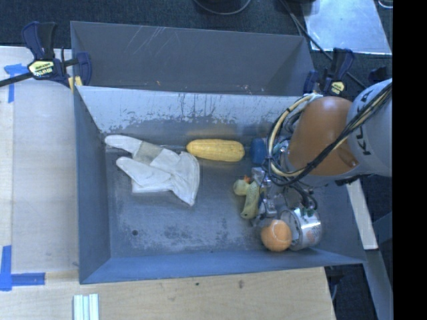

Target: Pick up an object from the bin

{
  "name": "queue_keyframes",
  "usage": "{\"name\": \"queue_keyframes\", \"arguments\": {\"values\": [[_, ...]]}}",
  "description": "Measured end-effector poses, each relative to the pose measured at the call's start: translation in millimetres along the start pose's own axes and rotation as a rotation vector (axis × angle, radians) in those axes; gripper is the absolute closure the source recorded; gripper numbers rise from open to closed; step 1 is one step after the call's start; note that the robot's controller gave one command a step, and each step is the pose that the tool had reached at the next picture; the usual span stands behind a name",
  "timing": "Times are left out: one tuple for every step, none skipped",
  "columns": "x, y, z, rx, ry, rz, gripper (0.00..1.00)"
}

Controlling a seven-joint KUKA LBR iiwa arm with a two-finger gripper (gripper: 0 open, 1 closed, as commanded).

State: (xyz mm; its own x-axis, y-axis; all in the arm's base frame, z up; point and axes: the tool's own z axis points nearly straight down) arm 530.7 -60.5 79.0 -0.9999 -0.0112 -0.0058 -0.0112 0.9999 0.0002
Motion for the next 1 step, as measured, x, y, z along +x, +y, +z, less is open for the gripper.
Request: {"name": "queue_keyframes", "arguments": {"values": [[0.0, 0.0, 0.0, 0.000, 0.000, -0.001, 1.00]]}}
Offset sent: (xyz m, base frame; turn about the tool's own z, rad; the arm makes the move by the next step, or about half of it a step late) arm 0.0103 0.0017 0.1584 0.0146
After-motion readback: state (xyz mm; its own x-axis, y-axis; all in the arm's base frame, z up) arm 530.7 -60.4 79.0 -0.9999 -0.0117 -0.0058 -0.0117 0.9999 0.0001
